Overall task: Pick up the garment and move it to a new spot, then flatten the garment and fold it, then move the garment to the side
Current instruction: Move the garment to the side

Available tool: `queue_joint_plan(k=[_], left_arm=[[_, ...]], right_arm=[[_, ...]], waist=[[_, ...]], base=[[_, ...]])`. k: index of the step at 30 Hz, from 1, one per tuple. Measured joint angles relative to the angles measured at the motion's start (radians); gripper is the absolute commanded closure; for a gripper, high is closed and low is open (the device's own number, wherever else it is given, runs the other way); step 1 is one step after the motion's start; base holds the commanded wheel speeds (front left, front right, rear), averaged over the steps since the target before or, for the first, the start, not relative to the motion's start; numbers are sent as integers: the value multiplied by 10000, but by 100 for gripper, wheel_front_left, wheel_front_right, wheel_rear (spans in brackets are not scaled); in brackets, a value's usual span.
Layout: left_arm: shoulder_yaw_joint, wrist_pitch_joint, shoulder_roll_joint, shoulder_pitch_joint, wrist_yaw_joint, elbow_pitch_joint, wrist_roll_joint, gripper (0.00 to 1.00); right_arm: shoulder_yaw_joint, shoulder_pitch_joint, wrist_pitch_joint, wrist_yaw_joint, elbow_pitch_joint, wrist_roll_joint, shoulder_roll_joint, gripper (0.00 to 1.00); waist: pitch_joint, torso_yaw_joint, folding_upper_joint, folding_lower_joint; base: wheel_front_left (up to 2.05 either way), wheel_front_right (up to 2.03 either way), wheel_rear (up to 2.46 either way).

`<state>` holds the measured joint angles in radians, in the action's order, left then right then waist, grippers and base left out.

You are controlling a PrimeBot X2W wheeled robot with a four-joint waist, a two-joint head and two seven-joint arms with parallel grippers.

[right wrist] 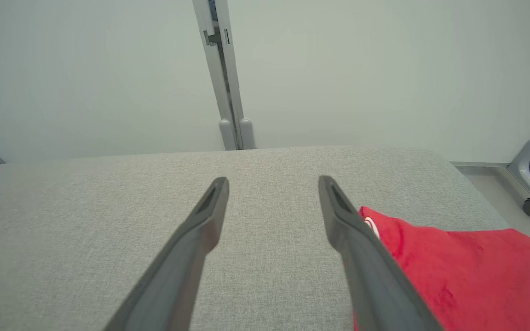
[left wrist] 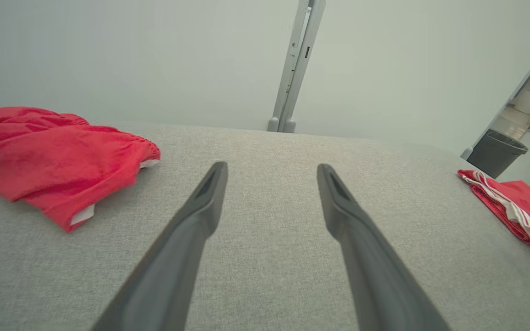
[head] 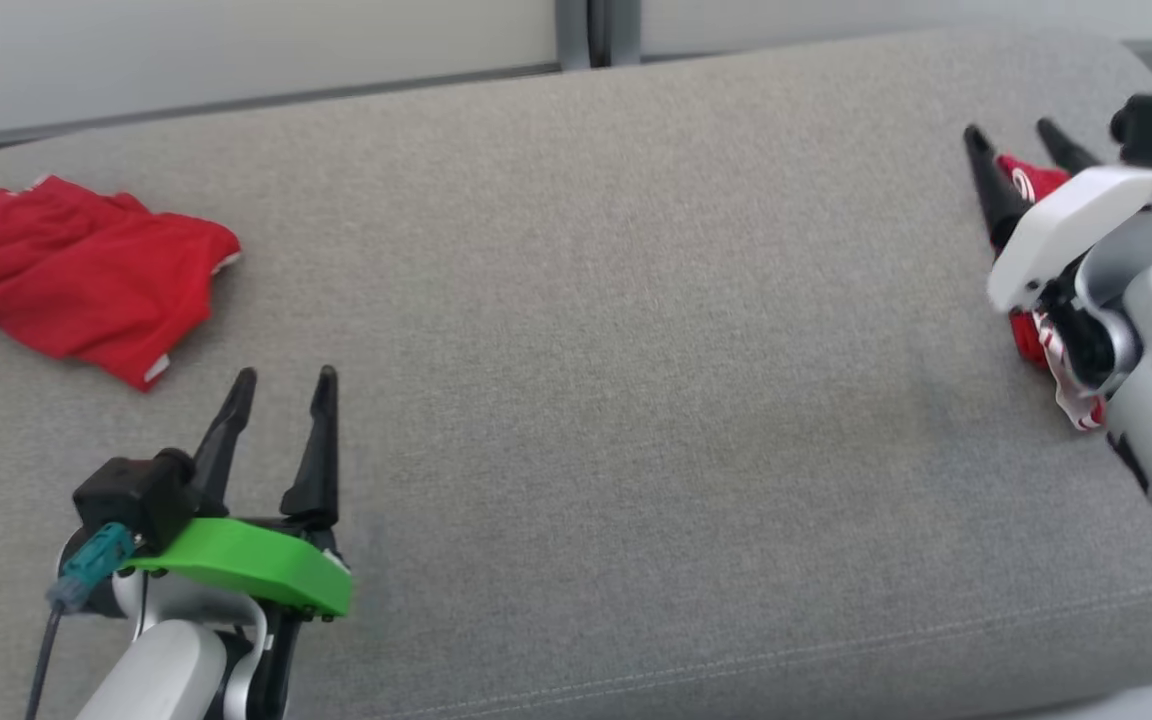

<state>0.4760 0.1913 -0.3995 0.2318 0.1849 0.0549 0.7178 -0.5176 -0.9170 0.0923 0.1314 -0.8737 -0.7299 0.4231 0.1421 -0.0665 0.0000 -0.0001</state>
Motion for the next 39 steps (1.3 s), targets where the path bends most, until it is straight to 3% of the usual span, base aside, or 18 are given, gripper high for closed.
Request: queue_joint_plan(k=[12, 20, 29, 39], left_arm=[[-861, 130, -535, -768, 414, 228, 500, 0], [-1018, 169, -577, -1473, 800, -136, 667, 0], [-1116, 320, -353, -2245, 1053, -477, 899, 0], [-823, 376, -176, -2405, 1070, -445, 807, 0]], right_arm=[[-4, 1618, 763, -2, 788, 6, -932, 0], [297, 2775, 1049, -2, 1707, 880, -1402, 0], [2042, 4474, 1162, -8, 2936, 2556, -2330, 0], [3824, 6370, 245, -8, 5367, 4307, -3452, 0]], waist=[[-1232, 540, 0, 0], [-1516, 589, 0, 0], [-1713, 660, 0, 0], [-1809, 940, 0, 0]], base=[[0, 0, 0], [0, 0, 0], [0, 0, 0], [0, 0, 0]])
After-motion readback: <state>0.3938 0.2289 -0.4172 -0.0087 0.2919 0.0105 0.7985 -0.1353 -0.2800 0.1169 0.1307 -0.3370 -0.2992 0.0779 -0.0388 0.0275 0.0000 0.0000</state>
